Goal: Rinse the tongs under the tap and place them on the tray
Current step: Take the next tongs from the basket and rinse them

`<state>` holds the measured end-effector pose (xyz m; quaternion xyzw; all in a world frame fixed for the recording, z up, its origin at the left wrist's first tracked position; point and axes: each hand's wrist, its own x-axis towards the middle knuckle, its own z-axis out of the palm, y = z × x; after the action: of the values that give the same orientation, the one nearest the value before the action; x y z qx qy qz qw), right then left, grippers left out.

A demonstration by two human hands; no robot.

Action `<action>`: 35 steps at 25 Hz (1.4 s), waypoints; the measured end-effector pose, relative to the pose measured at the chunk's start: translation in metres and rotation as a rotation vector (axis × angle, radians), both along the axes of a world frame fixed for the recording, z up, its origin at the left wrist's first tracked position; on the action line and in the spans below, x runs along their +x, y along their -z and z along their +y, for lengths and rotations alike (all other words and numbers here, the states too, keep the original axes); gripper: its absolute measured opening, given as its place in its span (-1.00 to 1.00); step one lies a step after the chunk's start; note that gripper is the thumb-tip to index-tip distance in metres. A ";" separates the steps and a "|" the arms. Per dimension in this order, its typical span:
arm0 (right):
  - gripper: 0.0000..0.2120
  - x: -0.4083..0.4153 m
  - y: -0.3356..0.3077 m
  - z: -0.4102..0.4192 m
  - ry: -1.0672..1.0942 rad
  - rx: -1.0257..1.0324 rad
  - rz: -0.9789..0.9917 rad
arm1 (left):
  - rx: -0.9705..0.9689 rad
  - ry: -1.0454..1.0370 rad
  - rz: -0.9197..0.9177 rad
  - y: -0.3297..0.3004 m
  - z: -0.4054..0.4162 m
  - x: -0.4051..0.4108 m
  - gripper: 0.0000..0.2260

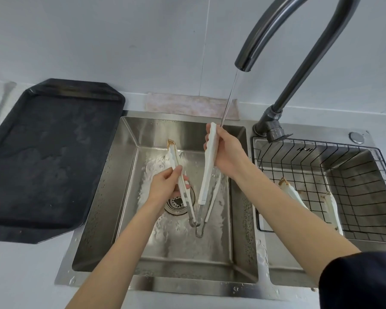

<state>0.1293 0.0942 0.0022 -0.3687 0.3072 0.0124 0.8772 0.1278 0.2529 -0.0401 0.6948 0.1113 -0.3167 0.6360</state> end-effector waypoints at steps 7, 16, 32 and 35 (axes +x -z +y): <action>-0.68 -0.011 -0.008 -0.006 0.012 -0.155 0.040 | -0.045 0.066 0.012 -0.005 -0.023 -0.001 -0.81; -0.80 -0.040 -0.027 -0.018 -0.041 -0.419 0.051 | -0.255 0.093 0.159 -0.019 -0.055 -0.002 -0.68; -0.56 -0.057 -0.043 -0.036 -0.079 -0.778 -0.014 | -0.280 0.227 0.318 -0.030 -0.081 -0.010 -0.89; -0.59 -0.058 -0.040 -0.039 -0.070 -0.819 0.001 | -0.300 0.231 0.309 -0.026 -0.079 -0.007 -0.92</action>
<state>0.0717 0.0550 0.0425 -0.6975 0.2746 -0.0810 0.6569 0.1213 0.1737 -0.0141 0.5440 0.0788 -0.5031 0.6669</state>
